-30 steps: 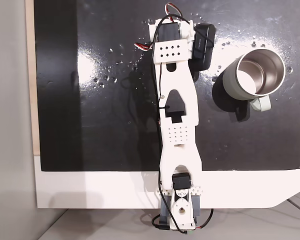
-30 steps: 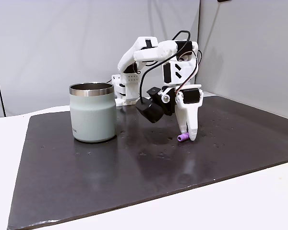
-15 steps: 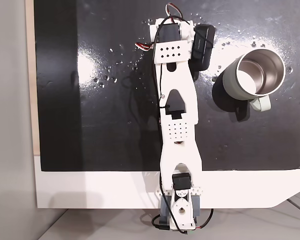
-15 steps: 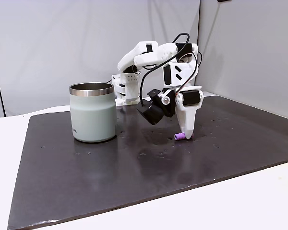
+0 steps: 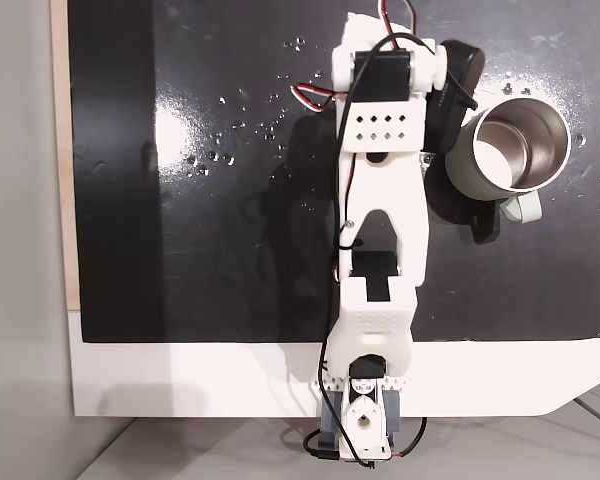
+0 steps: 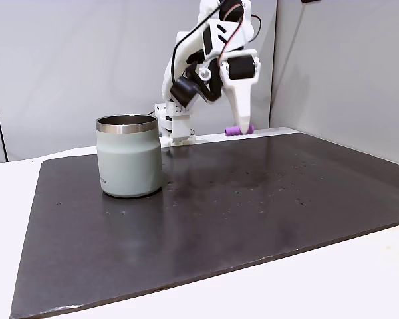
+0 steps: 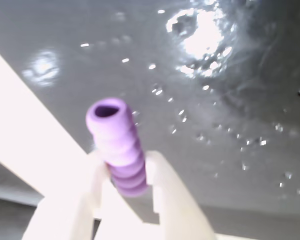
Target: Grasp a pengrip and put it in the cup.
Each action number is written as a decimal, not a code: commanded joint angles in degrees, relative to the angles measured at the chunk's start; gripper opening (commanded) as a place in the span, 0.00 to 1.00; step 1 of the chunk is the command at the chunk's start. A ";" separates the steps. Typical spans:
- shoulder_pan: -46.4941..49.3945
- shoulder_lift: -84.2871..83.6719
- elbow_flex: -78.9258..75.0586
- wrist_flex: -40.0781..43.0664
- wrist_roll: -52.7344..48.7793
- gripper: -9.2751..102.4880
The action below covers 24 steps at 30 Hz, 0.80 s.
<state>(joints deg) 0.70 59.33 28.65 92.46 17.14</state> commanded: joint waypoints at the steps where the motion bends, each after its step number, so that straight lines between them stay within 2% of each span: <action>1: 2.81 9.58 1.23 1.76 -0.53 0.08; 12: 15.38 22.32 4.57 10.11 -8.44 0.08; 20: 26.19 28.30 13.27 10.63 -14.85 0.08; 24: 28.65 27.60 14.94 10.63 -15.91 0.08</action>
<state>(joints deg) 27.86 84.29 43.51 102.83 2.20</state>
